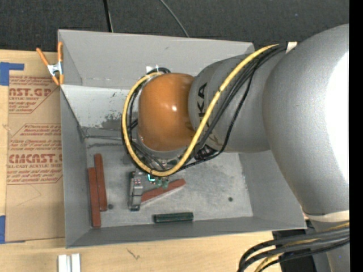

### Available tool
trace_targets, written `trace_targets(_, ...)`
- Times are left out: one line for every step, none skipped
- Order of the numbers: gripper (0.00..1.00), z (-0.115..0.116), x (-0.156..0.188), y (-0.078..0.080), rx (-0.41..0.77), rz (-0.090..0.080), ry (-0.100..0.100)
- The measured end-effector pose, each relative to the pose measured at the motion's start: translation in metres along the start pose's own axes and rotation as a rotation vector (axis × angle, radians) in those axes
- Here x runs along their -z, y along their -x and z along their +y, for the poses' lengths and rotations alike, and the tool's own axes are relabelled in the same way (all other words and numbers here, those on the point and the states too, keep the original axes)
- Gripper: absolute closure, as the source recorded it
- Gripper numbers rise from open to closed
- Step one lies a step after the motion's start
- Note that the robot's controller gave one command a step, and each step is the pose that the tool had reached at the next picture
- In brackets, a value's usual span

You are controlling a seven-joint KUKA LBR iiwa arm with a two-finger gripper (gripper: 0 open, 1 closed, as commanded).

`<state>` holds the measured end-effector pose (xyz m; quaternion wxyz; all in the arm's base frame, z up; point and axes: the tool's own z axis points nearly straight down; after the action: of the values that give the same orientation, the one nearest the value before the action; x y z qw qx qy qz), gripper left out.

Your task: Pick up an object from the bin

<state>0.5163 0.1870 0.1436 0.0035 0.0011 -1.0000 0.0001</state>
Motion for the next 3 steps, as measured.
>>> trace_targets(0.0, -0.001, 0.004, 0.002, -0.001, -0.007, 0.001)
trace_targets(0.0, -0.021, -0.022, 0.008, 0.077, -0.014, 0.004)
trace_targets(1.0, -0.058, -0.059, -0.01, -0.176, -0.006, 0.001)
